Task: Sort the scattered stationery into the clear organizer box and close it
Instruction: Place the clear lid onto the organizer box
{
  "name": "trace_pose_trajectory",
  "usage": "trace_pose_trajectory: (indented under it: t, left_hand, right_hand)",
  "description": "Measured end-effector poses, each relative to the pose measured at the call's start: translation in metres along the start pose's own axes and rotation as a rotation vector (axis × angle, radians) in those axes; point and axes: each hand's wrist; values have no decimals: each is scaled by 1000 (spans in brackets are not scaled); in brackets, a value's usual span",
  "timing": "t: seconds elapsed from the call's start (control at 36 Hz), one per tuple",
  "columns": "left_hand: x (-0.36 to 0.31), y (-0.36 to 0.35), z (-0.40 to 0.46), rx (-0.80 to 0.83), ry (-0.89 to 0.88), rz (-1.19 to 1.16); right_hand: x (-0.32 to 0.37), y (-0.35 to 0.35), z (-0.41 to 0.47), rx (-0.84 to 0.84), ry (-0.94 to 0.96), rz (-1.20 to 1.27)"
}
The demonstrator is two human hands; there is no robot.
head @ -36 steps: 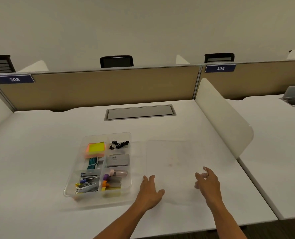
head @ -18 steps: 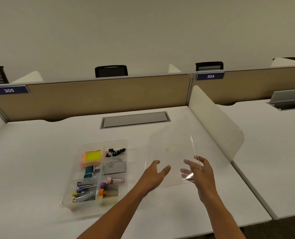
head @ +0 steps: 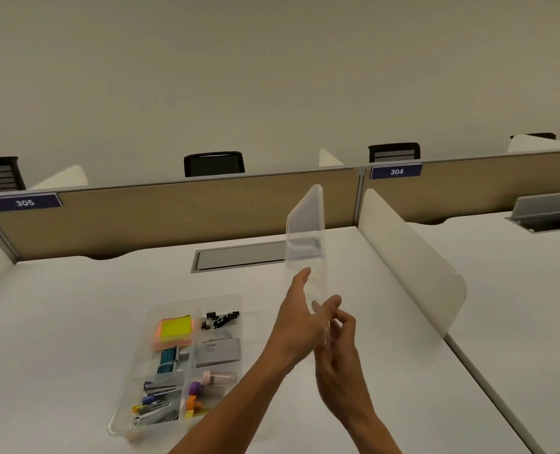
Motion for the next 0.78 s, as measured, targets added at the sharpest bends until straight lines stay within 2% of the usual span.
trace_pose_trajectory:
  t: [0.25,0.36,0.47,0.67,0.78]
  left_hand:
    - [5,23,0,-120,-70,-46]
    - [11,35,1,-171,-50,-107]
    - [11,47,-2,-218,-40,-173]
    - [12,67,-16,-262,-34,-137]
    - [19,80,-26,-288,-41,-111]
  right_hand:
    - [12,-10,-2,233,52,-277]
    - [14,-8,3,255,87,-338]
    - [11,4,15,124,107,-314]
    - [3,23,45,-329,7,-224]
    - [-3,28,54,-370,-100,-223]
Point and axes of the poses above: each hand's wrist, its own z-axis towards the middle knuckle, its own y-axis out of the back of the hand, x = y × z, and after that the axes turned 13 degrees about -y, right-handed
